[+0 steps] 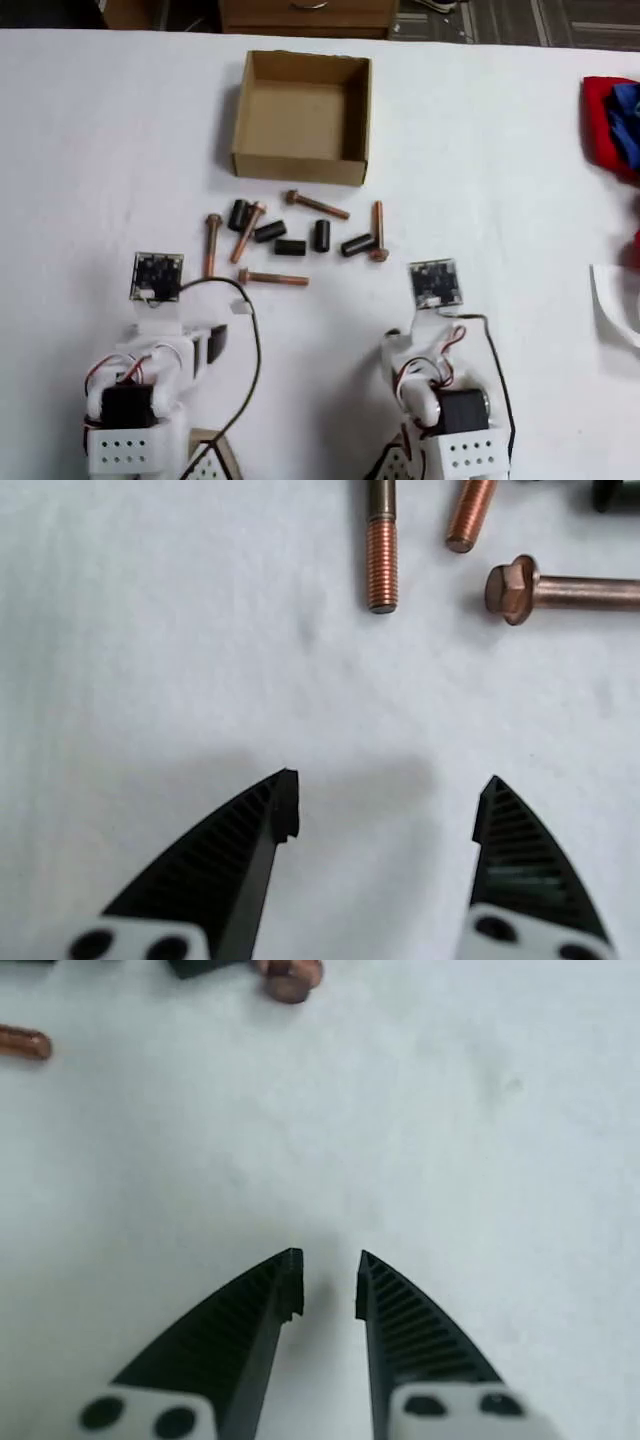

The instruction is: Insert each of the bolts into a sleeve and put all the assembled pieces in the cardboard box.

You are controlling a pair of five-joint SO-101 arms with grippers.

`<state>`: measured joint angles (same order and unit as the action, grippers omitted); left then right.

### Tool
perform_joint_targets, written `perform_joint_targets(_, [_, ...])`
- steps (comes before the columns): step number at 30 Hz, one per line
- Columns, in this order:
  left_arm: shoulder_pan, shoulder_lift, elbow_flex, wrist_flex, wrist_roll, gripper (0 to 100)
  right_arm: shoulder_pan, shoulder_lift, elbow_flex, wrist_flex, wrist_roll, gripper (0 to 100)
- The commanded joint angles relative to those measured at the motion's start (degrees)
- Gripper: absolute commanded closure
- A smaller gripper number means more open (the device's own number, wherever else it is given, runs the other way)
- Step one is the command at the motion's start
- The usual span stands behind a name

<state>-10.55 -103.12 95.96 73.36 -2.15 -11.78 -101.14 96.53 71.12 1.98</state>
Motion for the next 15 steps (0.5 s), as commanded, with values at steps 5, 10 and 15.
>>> perform_joint_targets(5, [-0.5,-1.1,1.0,0.2,0.4,70,-16.3,-0.6,0.5,0.2,-0.4,91.0])
perform_joint_targets(10, [-0.5,-1.1,1.0,0.2,0.4,70,-24.6,-0.4,0.5,0.3,-0.3,91.0])
perform_joint_targets(15, [-0.5,-1.1,1.0,0.2,0.4,70,-29.1,-0.6,0.5,-0.3,0.0,90.7])
